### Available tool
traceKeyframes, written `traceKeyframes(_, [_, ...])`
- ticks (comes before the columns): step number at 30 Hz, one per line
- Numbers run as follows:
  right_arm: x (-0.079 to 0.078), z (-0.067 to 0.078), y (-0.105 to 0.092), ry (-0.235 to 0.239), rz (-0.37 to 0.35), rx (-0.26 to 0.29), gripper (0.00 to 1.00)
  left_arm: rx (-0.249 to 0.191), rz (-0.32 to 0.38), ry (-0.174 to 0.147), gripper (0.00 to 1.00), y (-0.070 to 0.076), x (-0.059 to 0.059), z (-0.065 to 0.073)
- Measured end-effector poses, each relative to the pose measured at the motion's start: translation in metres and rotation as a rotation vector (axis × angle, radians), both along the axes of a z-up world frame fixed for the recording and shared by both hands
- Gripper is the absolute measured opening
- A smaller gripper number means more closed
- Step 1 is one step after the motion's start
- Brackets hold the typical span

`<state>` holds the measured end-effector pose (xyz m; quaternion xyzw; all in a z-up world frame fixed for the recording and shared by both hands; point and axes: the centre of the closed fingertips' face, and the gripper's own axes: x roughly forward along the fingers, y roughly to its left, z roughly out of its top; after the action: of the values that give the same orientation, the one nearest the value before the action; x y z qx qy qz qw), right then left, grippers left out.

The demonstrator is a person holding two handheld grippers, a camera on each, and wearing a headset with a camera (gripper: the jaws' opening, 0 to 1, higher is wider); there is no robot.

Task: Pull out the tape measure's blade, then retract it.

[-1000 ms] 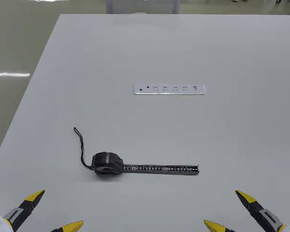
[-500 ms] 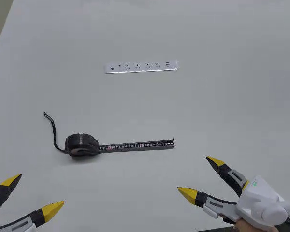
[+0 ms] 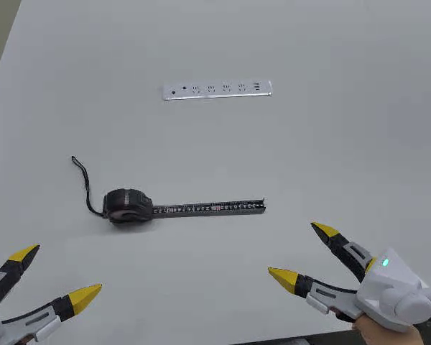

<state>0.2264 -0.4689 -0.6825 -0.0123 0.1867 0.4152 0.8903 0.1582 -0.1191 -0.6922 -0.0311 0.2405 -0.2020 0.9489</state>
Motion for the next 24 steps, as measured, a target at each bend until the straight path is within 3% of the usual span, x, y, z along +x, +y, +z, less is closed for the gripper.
traceKeyframes(24, [0.0003,0.0026,0.0016,-0.002,0.005,-0.002,0.74,-0.009,0.001,-0.005,0.85,0.0011,-0.0002,0.0006])
